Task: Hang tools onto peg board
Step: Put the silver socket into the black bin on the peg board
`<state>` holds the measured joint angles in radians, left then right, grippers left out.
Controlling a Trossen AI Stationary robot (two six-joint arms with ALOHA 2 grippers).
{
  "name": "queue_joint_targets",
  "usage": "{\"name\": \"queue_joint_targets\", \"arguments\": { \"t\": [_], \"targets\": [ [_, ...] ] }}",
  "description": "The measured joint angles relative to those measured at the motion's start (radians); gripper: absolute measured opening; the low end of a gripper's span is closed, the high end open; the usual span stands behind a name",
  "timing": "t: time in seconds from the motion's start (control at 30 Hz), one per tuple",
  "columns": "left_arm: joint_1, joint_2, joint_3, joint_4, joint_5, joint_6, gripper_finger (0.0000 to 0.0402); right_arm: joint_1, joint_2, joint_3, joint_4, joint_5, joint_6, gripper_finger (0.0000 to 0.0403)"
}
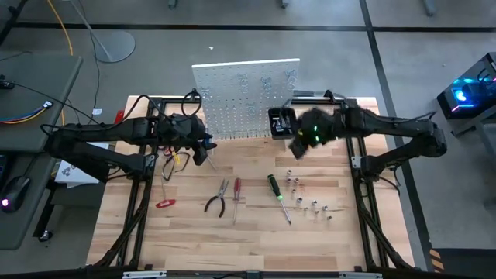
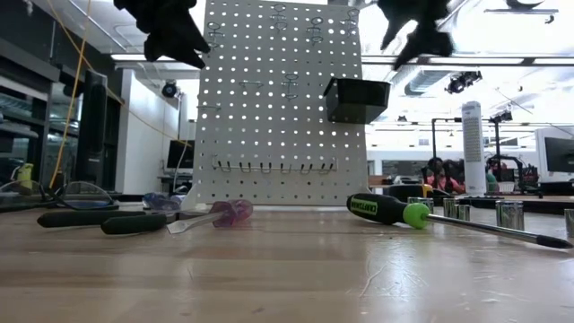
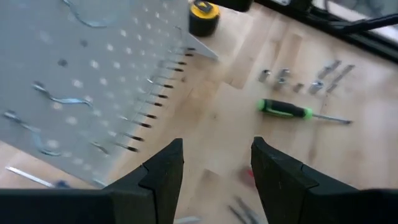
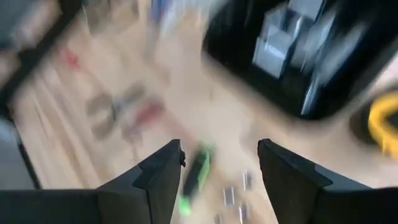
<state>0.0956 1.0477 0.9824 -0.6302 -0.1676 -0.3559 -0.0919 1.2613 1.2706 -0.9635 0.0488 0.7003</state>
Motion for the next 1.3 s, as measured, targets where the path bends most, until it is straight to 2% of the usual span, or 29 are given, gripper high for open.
{"name": "queue_joint_targets", "arguments": {
  "t": [0.1, 0.2, 0.27, 0.4, 0.47, 0.53, 0.67, 0.87, 1.07, 1.3],
  "targets": [
    [-0.010, 0.003, -0.038, 0.017, 0.111, -0.067, 0.0172, 0.082, 0.000, -0.012, -0.122, 0.017, 0.055, 0.0204],
    [-0.054, 0.000, -0.136, 0.152, 0.207, -0.157, 0.0172, 0.169, 0.000, -0.030, -0.188, 0.029, 0.132, 0.0204],
    [-0.093, -0.003, -0.216, 0.281, 0.235, -0.219, 0.0172, 0.222, -0.001, -0.048, -0.206, 0.029, 0.170, 0.0204],
    [-0.155, -0.003, -0.381, 0.592, 0.204, -0.359, 0.0172, 0.277, 0.003, -0.125, -0.176, 0.027, 0.297, 0.0204],
    [-0.170, -0.003, -0.448, 0.724, 0.163, -0.412, 0.0172, 0.274, 0.003, -0.186, -0.106, 0.012, 0.375, 0.0204],
    [-0.178, -0.003, -0.493, 0.789, 0.137, -0.445, 0.0172, 0.263, 0.004, -0.261, 0.006, -0.028, 0.419, 0.0204],
    [-0.178, -0.003, -0.525, 0.791, 0.128, -0.462, 0.0172, 0.234, 0.026, -0.407, 0.215, -0.070, 0.499, 0.0204],
    [-0.177, -0.003, -0.526, 0.757, 0.125, -0.462, 0.0172, 0.187, 0.126, -0.507, 0.328, -0.087, 0.568, 0.0204],
    [-0.177, -0.003, -0.526, 0.755, 0.125, -0.455, 0.0172, 0.170, 0.244, -0.468, 0.377, -0.068, 0.579, 0.0204],
    [-0.177, -0.003, -0.526, 0.757, 0.125, -0.481, 0.0172, 0.170, 0.364, -0.397, 0.305, -0.051, 0.604, 0.0204]
  ]
}}
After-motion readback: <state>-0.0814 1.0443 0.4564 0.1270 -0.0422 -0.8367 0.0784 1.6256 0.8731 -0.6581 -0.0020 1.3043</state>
